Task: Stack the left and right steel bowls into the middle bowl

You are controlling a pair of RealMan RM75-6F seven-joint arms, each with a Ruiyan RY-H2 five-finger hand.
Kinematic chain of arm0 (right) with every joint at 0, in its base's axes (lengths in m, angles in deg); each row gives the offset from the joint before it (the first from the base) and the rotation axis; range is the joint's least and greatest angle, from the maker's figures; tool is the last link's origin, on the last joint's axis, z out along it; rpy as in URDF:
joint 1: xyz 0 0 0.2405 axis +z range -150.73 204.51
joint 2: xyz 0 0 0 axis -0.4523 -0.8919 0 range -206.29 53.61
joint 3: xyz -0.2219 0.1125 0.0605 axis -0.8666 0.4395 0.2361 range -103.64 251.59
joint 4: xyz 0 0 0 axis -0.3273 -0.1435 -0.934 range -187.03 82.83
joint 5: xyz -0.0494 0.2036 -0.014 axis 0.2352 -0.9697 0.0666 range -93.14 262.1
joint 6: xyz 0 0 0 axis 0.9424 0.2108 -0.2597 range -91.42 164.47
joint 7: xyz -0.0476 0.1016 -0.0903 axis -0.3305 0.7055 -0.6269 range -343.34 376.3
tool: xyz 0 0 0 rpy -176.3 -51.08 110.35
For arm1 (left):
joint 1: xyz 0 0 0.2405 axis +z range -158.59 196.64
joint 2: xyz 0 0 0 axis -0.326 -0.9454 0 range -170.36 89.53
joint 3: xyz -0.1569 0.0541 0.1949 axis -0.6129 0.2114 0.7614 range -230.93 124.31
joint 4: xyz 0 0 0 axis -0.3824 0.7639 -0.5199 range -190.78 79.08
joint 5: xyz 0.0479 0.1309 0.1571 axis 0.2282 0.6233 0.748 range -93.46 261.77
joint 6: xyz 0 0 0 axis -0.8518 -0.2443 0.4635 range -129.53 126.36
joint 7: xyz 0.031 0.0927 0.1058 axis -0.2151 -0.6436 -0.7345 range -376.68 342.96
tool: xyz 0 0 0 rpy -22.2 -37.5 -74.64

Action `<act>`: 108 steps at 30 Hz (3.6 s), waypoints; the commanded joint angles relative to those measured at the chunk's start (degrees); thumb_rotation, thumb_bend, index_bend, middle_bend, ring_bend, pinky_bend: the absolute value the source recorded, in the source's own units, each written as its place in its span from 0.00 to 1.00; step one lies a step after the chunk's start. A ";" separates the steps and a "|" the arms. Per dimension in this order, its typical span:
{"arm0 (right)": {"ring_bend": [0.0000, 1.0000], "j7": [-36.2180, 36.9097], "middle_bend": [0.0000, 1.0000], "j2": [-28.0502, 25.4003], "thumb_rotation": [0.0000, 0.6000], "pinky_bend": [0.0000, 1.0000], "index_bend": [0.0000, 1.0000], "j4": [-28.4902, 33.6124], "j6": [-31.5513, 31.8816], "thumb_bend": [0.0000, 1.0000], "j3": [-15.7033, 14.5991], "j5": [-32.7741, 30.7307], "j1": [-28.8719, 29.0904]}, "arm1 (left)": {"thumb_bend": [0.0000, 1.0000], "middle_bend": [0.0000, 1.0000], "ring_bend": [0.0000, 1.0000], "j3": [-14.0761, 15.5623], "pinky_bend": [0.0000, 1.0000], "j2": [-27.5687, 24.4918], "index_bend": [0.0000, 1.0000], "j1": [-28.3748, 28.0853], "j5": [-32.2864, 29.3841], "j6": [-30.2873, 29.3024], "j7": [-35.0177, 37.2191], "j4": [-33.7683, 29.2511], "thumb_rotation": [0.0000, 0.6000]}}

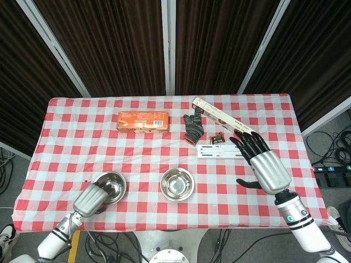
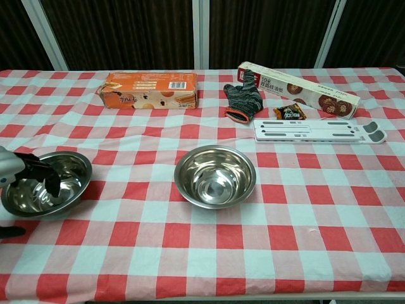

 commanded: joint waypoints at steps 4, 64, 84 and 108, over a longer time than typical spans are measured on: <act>0.00 0.09 0.01 0.03 1.00 0.00 0.00 -0.37 -0.14 0.00 0.00 -0.38 -0.28 | 0.21 0.51 0.41 0.40 0.52 2.19 0.48 -0.76 1.03 -0.58 -0.83 3.17 1.00; 0.00 9.34 0.02 -3.79 1.00 0.00 0.00 -1.07 4.69 0.00 3.20 0.14 -3.92 | 0.35 0.74 0.66 -10.94 0.75 16.77 0.72 -18.90 -12.04 13.34 -27.41 -6.37 1.00; 0.00 9.75 0.02 -3.46 1.00 0.00 0.00 -1.89 4.81 0.00 3.00 0.61 -4.49 | 0.24 0.35 0.27 -8.95 0.40 12.66 0.25 -21.40 -11.06 12.30 -24.51 -7.26 1.00; 0.00 -0.99 0.01 6.21 1.00 0.00 0.00 -12.28 9.50 0.00 -6.97 7.96 -12.36 | 0.20 0.29 0.20 -6.57 0.29 -10.48 0.25 4.80 -20.22 -18.45 1.04 -15.56 1.00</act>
